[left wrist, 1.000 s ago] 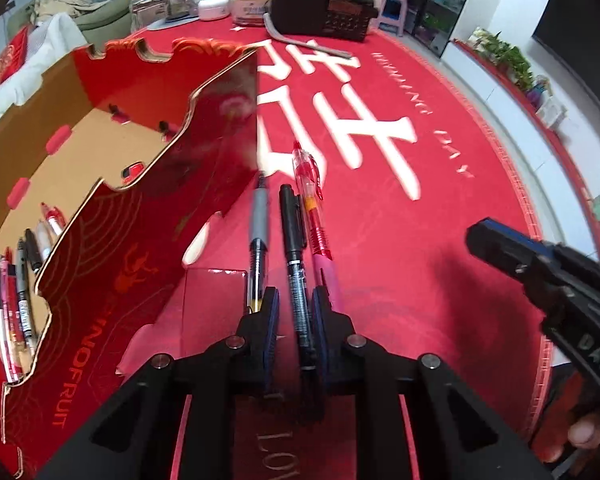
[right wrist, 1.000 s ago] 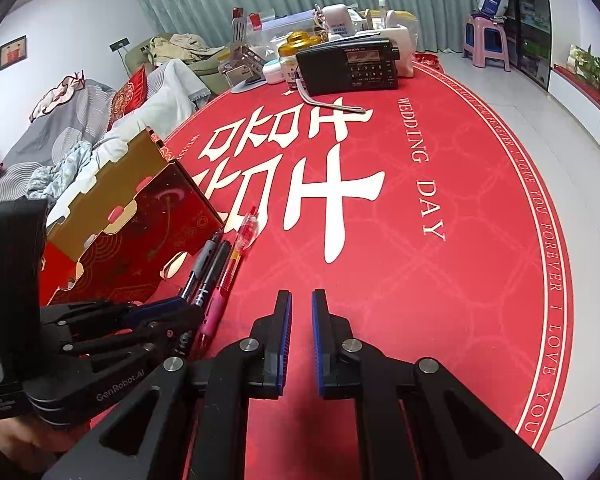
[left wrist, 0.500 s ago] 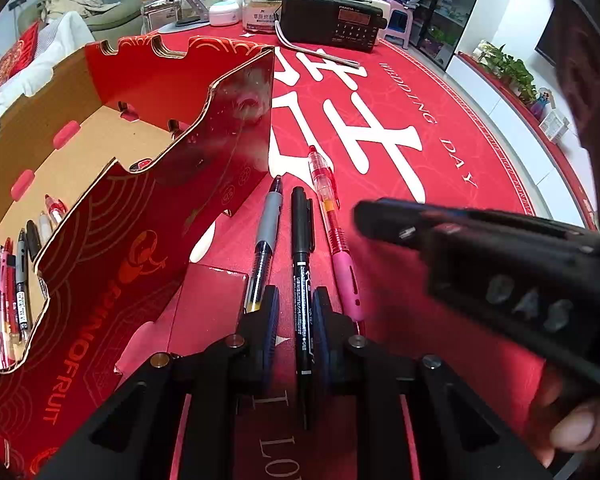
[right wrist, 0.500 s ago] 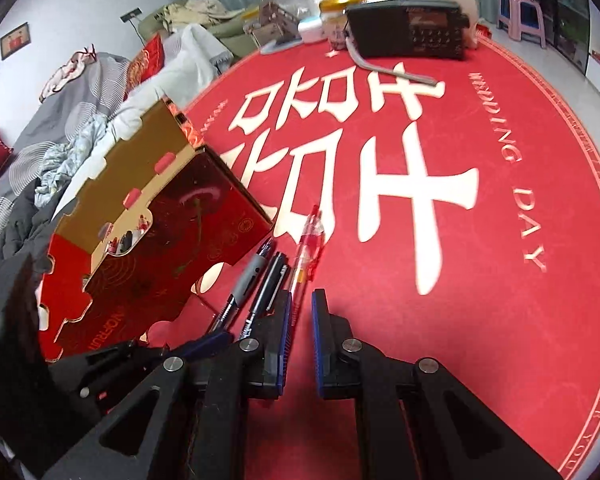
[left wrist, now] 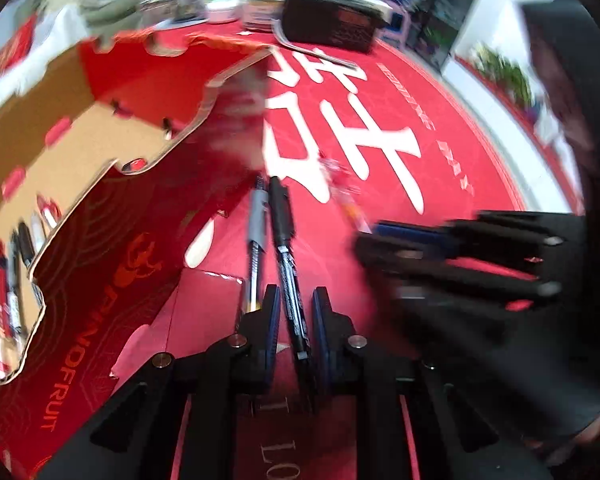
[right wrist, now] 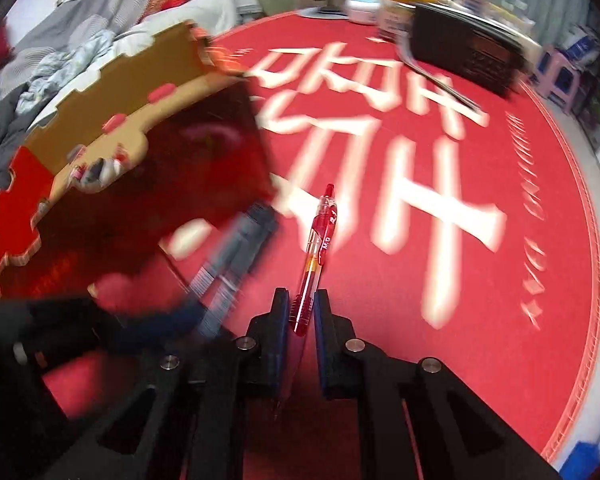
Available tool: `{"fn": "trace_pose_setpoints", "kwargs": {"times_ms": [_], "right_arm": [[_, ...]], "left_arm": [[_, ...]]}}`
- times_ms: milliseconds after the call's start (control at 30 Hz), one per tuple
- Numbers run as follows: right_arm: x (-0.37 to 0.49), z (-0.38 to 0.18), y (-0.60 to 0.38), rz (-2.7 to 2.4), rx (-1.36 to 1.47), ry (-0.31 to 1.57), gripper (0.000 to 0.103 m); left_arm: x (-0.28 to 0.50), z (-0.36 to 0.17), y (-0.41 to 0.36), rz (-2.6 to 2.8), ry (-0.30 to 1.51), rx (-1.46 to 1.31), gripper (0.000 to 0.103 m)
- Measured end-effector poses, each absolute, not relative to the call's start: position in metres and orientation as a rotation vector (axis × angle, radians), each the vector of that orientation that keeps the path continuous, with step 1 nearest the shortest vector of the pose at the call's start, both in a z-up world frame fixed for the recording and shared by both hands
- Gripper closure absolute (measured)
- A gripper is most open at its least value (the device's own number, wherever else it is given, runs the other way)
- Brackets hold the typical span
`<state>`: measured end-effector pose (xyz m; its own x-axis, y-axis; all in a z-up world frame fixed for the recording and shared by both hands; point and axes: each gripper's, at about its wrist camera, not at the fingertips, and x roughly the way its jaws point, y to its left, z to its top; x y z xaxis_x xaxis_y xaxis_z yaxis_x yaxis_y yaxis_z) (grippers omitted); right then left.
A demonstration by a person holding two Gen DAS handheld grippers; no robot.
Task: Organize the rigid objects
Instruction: 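Lift and carry the black marker and red pen toward the cardboard box with both grippers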
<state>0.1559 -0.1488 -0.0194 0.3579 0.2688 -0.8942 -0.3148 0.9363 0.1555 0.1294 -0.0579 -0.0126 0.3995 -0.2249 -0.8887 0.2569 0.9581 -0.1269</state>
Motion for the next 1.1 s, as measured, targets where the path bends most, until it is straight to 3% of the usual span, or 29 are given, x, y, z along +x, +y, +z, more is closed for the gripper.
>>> {"fn": "trace_pose_setpoints", "kwargs": {"times_ms": [133,300,400,500,1100], "right_arm": [[0.123,-0.025,-0.166,0.369,-0.083,1.126,0.09],[0.144,-0.024,-0.162,0.348,-0.05,1.124,0.09],[0.158,-0.022,-0.161,0.353,-0.036,1.141,0.092],[0.154,-0.017,-0.168,0.35,-0.005,1.15,0.092],[0.057,-0.001,-0.145,0.341,-0.045,1.11,0.092]], "left_arm": [[0.137,-0.013,-0.062,-0.29,1.128,-0.005,0.083],[0.152,-0.014,-0.078,-0.247,1.141,0.071,0.083],[0.159,-0.016,-0.08,-0.235,1.146,0.081,0.093],[0.156,-0.015,-0.08,-0.247,1.158,0.097,0.095],[0.04,-0.006,-0.054,-0.255,1.154,0.107,0.095]]}}
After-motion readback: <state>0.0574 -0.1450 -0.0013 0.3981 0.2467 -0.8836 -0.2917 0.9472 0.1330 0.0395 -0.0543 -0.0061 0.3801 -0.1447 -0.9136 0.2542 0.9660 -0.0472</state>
